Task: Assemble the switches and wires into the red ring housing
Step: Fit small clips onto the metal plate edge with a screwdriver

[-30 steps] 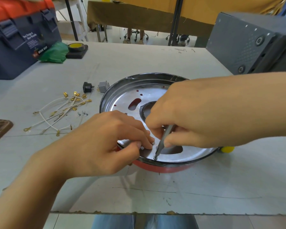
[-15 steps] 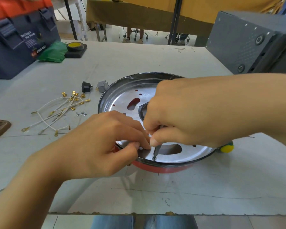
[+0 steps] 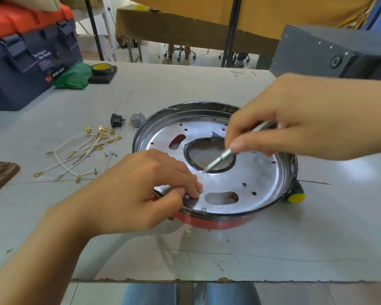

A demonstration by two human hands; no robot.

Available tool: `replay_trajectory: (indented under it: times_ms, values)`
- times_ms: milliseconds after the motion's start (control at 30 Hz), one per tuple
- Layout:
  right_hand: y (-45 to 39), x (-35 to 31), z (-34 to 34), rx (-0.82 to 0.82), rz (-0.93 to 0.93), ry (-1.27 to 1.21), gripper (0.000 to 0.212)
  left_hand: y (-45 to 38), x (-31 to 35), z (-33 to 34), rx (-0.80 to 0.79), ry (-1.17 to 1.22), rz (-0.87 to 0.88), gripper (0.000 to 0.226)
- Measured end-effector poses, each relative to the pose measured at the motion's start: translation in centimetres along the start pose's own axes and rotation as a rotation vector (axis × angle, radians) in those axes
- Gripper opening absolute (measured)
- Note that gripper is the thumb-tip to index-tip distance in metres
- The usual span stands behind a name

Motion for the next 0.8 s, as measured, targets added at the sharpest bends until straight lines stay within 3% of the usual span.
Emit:
replay_trajectory:
  times_ms: [100, 200, 300, 367, 467, 633, 800]
  values:
    - [1.1, 2.4, -0.6, 0.131, 0.098, -0.16, 0.033, 0.2, -0.4, -0.8, 0.105, 0.08, -0.007, 0.028]
    - [1.9, 4.8, 1.3, 0.14, 0.234, -0.324, 0.023, 0.8, -1.9, -2.7, 0.302, 0.254, -0.06, 0.024]
    - [2.2, 5.6, 2.1, 0.186, 0.248, -0.385, 0.02, 2.7, -5.4, -5.2, 0.542, 0.394, -0.203, 0.02]
    - [2.0, 5.7, 2.8, 0.205, 0.236, -0.422, 0.017, 4.0, -8.0, -6.0, 0.608, 0.426, -0.319, 0.021]
    - [1.3, 6.0, 3.9, 0.22, 0.242, -0.445, 0.004, 5.9, -11.9, -6.0, 0.592, 0.346, -0.522, 0.028]
    - [0.2, 5.6, 5.1, 0.207, 0.283, -0.38, 0.006, 7.0, -15.7, -5.7, 0.434, 0.063, -0.709, 0.017]
    - [0.1, 5.6, 5.6, 0.097, 0.277, -0.286, 0.043, 5.3, -17.0, -5.3, 0.266, -0.163, -0.726, 0.015]
Point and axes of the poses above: each hand's wrist, its own y-axis away from the middle knuckle, its own z-axis out of the palm, x = y × z, the point moved 10 cm from there along -y, towards the middle knuckle, and after that the axes turned 2 degrees about -y, right-handed, at the moved point
